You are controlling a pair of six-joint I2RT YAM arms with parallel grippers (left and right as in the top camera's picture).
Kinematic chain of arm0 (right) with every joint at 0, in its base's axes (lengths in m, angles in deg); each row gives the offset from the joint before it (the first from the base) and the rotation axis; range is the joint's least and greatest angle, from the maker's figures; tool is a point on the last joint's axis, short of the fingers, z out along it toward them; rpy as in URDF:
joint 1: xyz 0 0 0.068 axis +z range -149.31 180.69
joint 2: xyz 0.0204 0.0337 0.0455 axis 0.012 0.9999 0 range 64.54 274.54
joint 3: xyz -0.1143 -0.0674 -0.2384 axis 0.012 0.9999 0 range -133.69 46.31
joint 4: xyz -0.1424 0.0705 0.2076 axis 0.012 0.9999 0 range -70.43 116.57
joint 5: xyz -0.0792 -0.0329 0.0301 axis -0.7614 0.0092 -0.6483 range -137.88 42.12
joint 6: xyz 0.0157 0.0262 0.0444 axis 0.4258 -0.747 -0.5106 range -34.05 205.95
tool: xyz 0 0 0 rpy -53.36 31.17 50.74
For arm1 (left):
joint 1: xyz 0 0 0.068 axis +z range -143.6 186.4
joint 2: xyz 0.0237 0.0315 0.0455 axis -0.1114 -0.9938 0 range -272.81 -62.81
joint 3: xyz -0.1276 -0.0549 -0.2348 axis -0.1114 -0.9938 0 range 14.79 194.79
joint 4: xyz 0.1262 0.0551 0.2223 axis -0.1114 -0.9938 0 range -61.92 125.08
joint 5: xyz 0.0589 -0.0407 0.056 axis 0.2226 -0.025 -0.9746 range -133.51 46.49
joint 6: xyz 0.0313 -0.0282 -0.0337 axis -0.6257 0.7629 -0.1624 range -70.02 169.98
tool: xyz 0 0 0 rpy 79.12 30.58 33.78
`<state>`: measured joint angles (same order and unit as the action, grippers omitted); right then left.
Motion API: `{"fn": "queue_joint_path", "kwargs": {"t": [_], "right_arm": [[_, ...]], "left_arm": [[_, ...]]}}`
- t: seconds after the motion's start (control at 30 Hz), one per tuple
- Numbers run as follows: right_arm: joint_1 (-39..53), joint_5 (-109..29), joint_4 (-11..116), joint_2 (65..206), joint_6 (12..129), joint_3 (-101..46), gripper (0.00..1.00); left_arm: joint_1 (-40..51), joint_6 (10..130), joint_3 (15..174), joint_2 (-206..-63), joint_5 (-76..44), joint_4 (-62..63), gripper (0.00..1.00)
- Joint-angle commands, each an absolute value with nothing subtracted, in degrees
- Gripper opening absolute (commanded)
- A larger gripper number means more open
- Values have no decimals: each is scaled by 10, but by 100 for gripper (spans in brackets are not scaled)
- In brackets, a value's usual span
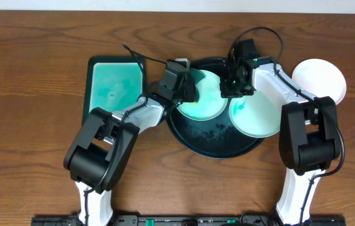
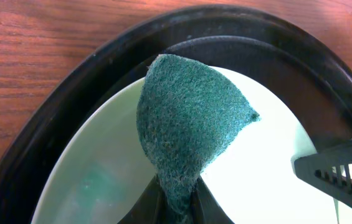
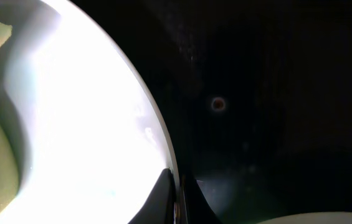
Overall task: Clean dirty plates on tray and stack at the side
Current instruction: 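Scrub the back plate with the sponge while right gripper holds it, then return the sponge to the basin with the left gripper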
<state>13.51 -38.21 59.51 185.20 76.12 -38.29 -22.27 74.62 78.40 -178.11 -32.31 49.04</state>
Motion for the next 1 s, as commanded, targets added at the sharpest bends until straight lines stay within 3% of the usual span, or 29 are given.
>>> {"fn": "queue_joint_path", "kwargs": {"t": [0.0,0.17,0.43,0.77,0.97], "right_arm": [[132,-414,590,1842,773,-387,1],[131,-414,596,1842,772,-387,1],[131,-414,598,1842,772,-387,1],[131,-414,578,1841,778,-388,1],[135,-415,571,1812,805,-400,1]], "left_arm": [[-223,770,783,-1815,-370,491,7],[-219,762,783,-1827,-541,421,7],[-210,675,783,-1793,-679,371,7],[-213,696,783,-1661,-514,375,7],[-201,707,783,-1583,-515,347,6]]}}
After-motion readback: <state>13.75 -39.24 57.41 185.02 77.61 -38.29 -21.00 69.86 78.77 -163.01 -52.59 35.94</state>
